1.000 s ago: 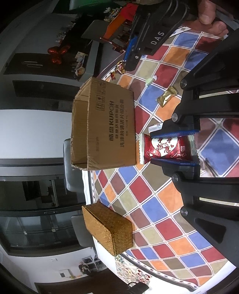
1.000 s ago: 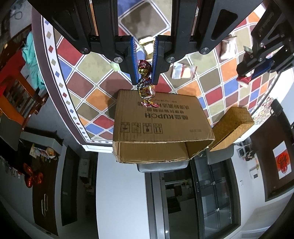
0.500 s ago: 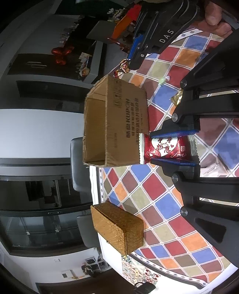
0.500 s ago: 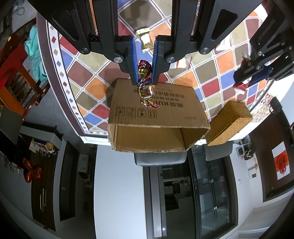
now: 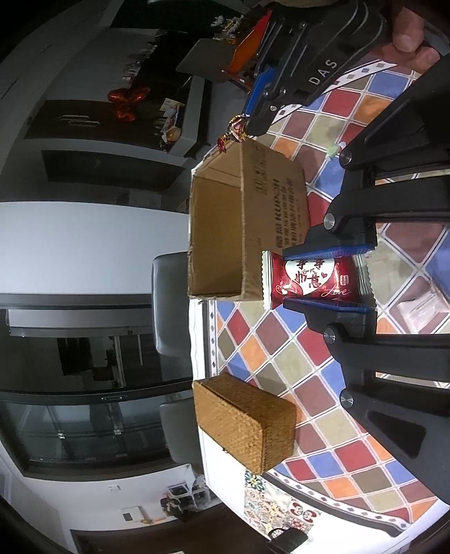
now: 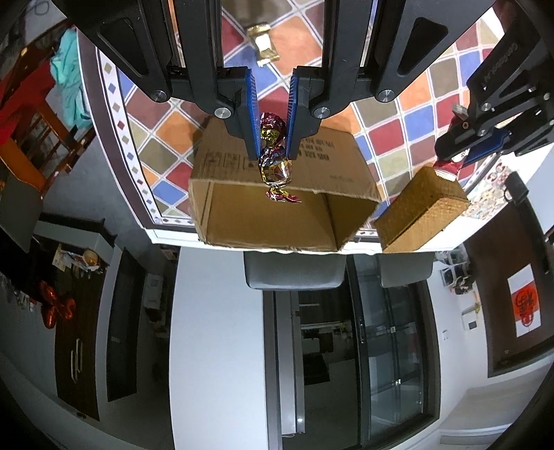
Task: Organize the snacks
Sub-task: 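Carry the red packet and gold candy with both tools over the cardboard box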
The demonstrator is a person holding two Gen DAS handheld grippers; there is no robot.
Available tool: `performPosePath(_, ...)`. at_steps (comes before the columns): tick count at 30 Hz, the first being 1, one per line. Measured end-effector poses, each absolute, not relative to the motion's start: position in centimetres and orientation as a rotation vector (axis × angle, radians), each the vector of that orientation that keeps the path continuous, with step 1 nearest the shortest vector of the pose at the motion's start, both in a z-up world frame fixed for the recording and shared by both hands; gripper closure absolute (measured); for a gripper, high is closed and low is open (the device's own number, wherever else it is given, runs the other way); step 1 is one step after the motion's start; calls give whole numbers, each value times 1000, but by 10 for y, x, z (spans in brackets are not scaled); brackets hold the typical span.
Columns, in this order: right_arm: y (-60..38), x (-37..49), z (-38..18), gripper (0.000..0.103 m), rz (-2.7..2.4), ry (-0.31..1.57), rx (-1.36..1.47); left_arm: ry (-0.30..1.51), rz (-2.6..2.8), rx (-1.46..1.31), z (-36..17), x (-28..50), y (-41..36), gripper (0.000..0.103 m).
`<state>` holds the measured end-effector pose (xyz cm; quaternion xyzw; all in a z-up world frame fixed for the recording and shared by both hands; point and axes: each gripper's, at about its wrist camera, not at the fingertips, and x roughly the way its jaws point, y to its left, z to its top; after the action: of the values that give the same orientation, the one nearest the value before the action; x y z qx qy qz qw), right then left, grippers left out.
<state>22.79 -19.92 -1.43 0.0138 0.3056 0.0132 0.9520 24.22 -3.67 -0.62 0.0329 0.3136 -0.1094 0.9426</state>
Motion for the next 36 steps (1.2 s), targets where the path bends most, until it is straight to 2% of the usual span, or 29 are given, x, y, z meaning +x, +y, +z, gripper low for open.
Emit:
performPosePath(15,-199,247,7,87,39,574,28,579,-250,86,22,267,-46,81)
performPosePath(36,-212,311,0,87,66,576,15,610,-278,80,3,346,-72,81)
